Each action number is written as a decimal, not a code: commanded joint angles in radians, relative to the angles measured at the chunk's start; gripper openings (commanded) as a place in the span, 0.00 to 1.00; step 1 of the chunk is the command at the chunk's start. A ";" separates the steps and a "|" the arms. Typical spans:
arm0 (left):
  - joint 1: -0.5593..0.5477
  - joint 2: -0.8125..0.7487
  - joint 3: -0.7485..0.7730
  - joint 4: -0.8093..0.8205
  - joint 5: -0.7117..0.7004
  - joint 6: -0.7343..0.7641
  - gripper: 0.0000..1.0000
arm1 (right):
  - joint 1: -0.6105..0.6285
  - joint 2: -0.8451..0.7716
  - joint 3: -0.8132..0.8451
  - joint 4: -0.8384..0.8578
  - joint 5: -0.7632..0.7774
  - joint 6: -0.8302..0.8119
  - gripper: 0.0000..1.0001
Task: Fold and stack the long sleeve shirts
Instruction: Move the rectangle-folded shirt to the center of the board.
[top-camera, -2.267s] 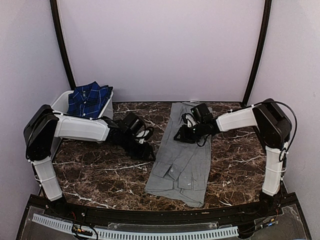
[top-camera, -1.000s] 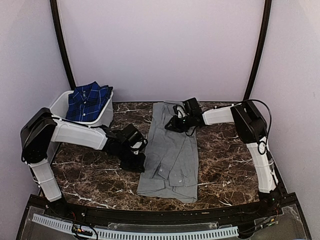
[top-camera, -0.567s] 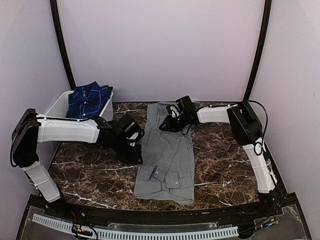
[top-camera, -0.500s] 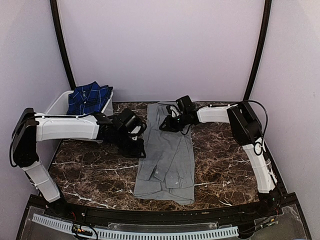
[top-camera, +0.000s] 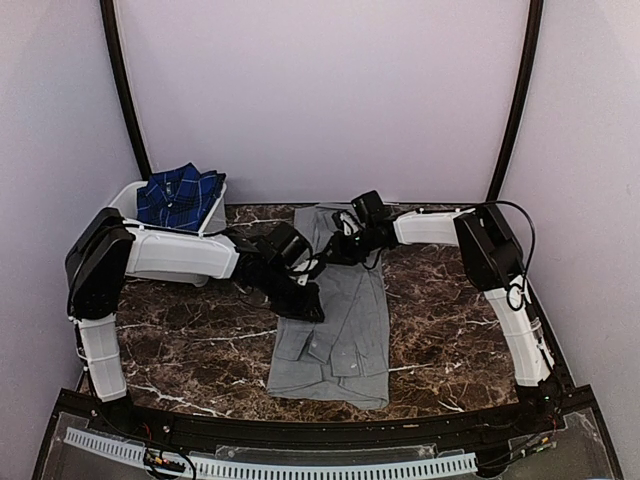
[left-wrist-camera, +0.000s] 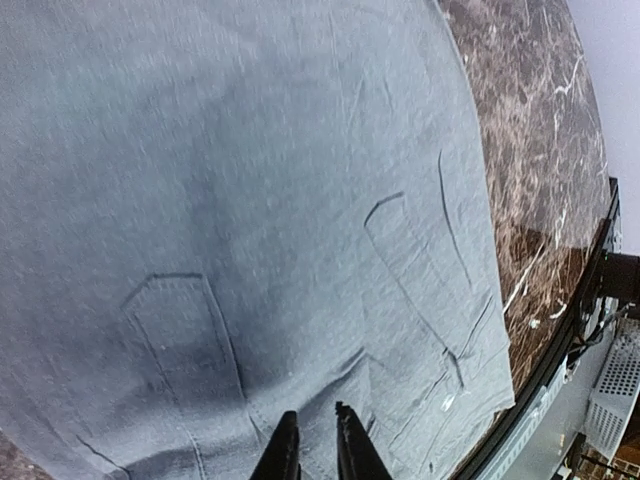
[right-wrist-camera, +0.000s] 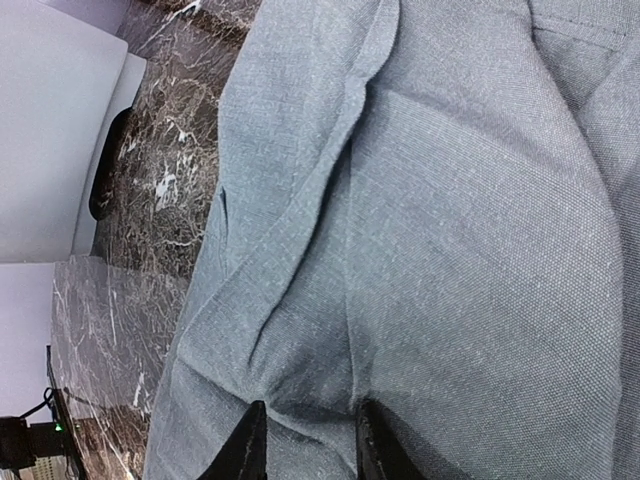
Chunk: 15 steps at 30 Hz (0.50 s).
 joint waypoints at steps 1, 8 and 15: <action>-0.010 -0.010 -0.088 0.055 0.143 0.026 0.12 | -0.006 0.045 0.028 -0.030 0.001 -0.011 0.28; -0.011 0.011 -0.121 0.038 0.156 0.034 0.11 | -0.008 0.061 0.049 -0.043 0.004 -0.014 0.28; -0.012 0.005 -0.089 -0.002 0.139 0.046 0.10 | -0.008 0.045 0.076 -0.076 0.011 -0.033 0.29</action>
